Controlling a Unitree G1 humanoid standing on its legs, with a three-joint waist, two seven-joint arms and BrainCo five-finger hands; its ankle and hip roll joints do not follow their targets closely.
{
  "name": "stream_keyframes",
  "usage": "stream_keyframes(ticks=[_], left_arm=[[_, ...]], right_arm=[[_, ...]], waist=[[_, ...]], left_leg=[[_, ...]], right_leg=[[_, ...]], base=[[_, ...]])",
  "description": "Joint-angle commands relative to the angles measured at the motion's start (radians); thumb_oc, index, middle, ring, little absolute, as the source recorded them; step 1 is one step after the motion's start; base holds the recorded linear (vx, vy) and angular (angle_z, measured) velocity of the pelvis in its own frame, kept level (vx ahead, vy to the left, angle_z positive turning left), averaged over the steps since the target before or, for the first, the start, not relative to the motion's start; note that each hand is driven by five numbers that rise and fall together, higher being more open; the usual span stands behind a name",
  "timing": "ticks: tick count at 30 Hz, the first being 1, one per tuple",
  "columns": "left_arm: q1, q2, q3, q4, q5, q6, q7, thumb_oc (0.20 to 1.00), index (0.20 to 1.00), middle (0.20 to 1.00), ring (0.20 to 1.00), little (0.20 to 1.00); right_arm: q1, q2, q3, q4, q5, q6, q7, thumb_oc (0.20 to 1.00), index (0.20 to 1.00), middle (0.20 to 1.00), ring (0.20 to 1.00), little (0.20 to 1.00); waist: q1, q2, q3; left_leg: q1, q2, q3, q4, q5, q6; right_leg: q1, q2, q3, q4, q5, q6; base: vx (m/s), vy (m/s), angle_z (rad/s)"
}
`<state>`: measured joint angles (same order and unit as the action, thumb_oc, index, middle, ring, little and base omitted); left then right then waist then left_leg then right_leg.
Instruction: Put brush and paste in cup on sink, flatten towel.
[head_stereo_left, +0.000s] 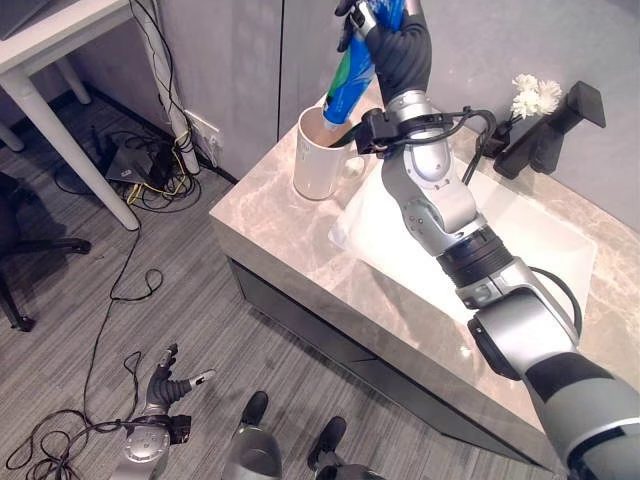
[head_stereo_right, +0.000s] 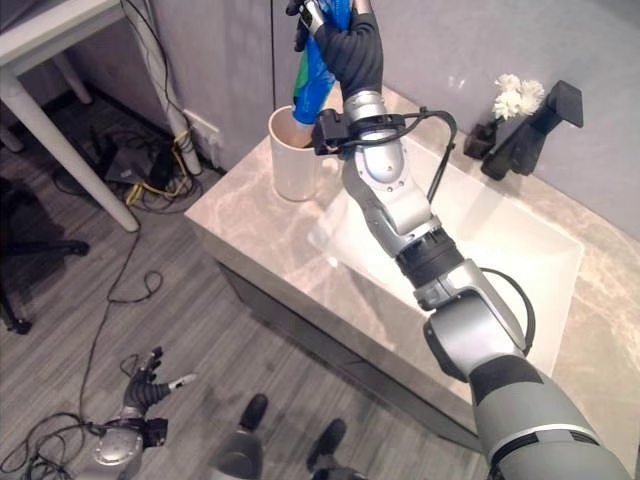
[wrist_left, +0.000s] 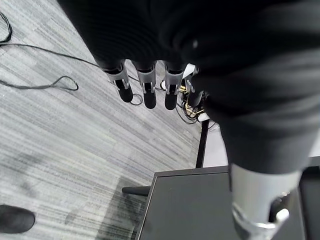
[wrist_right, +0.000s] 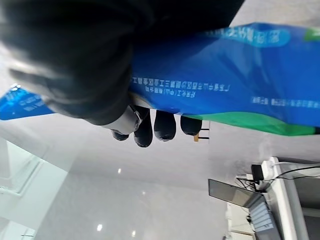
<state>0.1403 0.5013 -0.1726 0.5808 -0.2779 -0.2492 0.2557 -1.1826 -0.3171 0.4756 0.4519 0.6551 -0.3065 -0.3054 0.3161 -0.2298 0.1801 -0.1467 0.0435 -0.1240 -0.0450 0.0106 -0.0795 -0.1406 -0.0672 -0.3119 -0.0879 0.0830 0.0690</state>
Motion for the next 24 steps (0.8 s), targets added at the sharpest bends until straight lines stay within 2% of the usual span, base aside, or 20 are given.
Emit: stream_keyframes(ticks=[1,7,21,22,23,24], left_arm=[[-0.027,0.018,-0.013,0.004,-0.025,-0.037,0.022,1.000,1.000,1.000,1.000,1.000],[-0.038,0.013,-0.016,0.017,-0.026,-0.040,0.029,1.000,1.000,1.000,1.000,1.000],[-0.048,0.005,-0.029,0.025,-0.022,-0.051,0.044,1.000,1.000,1.000,1.000,1.000],[-0.047,0.004,-0.029,0.028,-0.023,-0.051,0.045,1.000,1.000,1.000,1.000,1.000],[-0.048,0.002,-0.029,0.035,-0.022,-0.053,0.047,1.000,1.000,1.000,1.000,1.000],[-0.049,0.002,-0.029,0.035,-0.022,-0.053,0.047,1.000,1.000,1.000,1.000,1.000]], right_arm=[[-0.114,-0.034,-0.017,-0.019,0.010,-0.062,-0.001,0.200,0.200,0.200,0.200,0.200],[-0.113,-0.015,0.006,-0.011,-0.012,-0.054,0.003,0.200,0.200,0.200,0.200,0.200],[-0.115,0.010,0.025,0.045,-0.033,-0.044,0.003,0.200,0.200,0.200,0.200,0.200],[-0.113,0.009,0.028,0.042,-0.038,-0.041,0.003,0.821,0.821,0.821,0.821,0.821],[-0.113,0.004,0.035,0.039,-0.046,-0.039,0.005,1.000,1.000,1.000,1.000,1.000],[-0.113,0.004,0.035,0.039,-0.046,-0.039,0.005,1.000,1.000,1.000,1.000,1.000]], waist=[[0.032,-0.020,0.005],[0.033,-0.035,0.010],[0.024,-0.038,0.010],[0.023,-0.038,0.010],[0.020,-0.038,0.010],[0.020,-0.038,0.010]], left_leg=[[-0.008,-0.031,-0.069,-0.038,0.043,0.048],[-0.008,-0.030,-0.070,-0.039,0.040,0.047],[-0.003,-0.030,-0.067,-0.042,0.037,0.050],[-0.002,-0.029,-0.066,-0.042,0.037,0.050],[-0.002,-0.030,-0.065,-0.042,0.036,0.050],[-0.002,-0.030,-0.065,-0.042,0.036,0.050]], right_leg=[[0.127,-0.078,0.033,0.007,0.010,0.094],[0.126,-0.077,0.035,0.007,0.011,0.093],[0.124,-0.077,0.042,0.006,0.015,0.093],[0.123,-0.077,0.043,0.006,0.016,0.093],[0.122,-0.077,0.044,0.006,0.017,0.094],[0.122,-0.077,0.044,0.006,0.018,0.094]], base=[[0.00,0.000,0.00],[0.00,0.001,0.01],[0.00,0.000,0.00],[0.00,0.000,0.00],[0.00,0.000,0.00],[0.00,0.000,0.00]])
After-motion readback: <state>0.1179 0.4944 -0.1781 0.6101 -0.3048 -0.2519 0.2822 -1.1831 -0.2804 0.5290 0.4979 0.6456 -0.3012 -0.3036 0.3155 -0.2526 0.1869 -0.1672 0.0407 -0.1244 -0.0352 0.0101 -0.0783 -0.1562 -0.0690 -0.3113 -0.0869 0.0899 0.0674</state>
